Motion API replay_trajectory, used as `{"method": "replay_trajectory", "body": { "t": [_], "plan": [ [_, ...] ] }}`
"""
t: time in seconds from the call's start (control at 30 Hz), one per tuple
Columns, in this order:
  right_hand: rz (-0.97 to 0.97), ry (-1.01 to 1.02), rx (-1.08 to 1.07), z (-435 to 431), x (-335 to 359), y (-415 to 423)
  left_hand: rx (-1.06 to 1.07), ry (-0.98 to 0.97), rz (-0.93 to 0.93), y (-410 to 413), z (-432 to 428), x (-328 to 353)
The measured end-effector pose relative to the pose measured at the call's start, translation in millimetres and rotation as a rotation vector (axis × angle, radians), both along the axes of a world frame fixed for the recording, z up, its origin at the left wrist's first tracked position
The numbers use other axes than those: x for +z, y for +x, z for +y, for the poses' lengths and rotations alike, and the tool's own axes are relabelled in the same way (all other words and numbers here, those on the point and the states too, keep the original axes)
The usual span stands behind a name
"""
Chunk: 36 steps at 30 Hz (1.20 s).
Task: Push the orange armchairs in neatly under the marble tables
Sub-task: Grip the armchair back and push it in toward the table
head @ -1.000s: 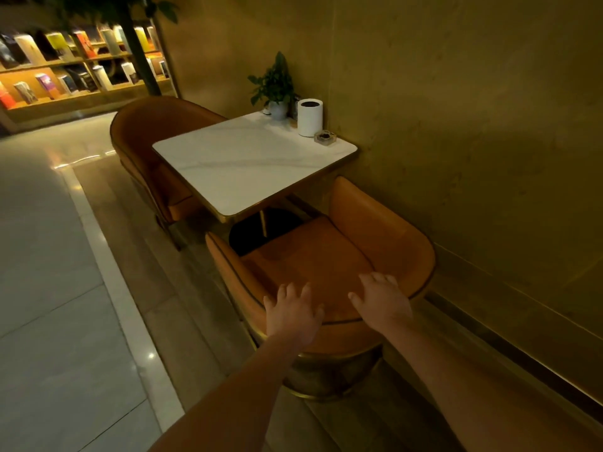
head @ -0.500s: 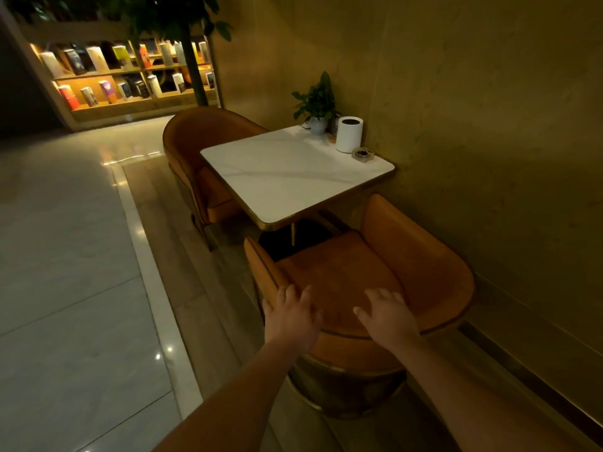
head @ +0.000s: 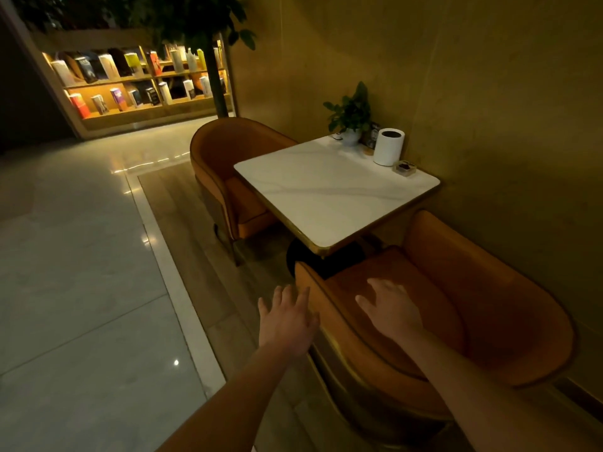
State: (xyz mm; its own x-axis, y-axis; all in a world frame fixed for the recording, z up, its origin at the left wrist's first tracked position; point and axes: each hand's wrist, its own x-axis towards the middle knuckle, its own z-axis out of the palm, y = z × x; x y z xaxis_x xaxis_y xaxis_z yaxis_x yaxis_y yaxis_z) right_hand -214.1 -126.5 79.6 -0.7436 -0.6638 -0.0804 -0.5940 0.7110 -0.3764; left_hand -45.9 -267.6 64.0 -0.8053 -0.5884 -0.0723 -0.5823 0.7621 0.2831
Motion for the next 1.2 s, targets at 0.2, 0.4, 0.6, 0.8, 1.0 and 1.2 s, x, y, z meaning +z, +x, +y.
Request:
{"method": "replay_trajectory", "body": {
  "t": [0.2, 0.4, 0.6, 0.8, 1.0, 1.2],
  "plan": [
    [-0.002, -0.032, 0.011, -79, 10, 11, 0.021, 0.004, 0.04, 14, -80, 10],
    [-0.043, -0.094, 0.056, -168, 2, 1, 0.089, 0.002, 0.031, 16, -167, -3],
    [-0.073, -0.091, 0.113, -270, -19, -36, 0.15, -0.014, 0.006, -10, -267, -11],
    [-0.118, -0.072, 0.163, -370, -21, -71, 0.195, -0.015, -0.057, -41, -356, -11],
    [-0.089, -0.061, 0.181, -468, -17, -103, 0.211, -0.029, -0.054, -67, -449, -10],
    [-0.086, -0.061, 0.15, -567, -23, -111, 0.166, -0.033, -0.039, -81, -558, -15]
  ]
}}
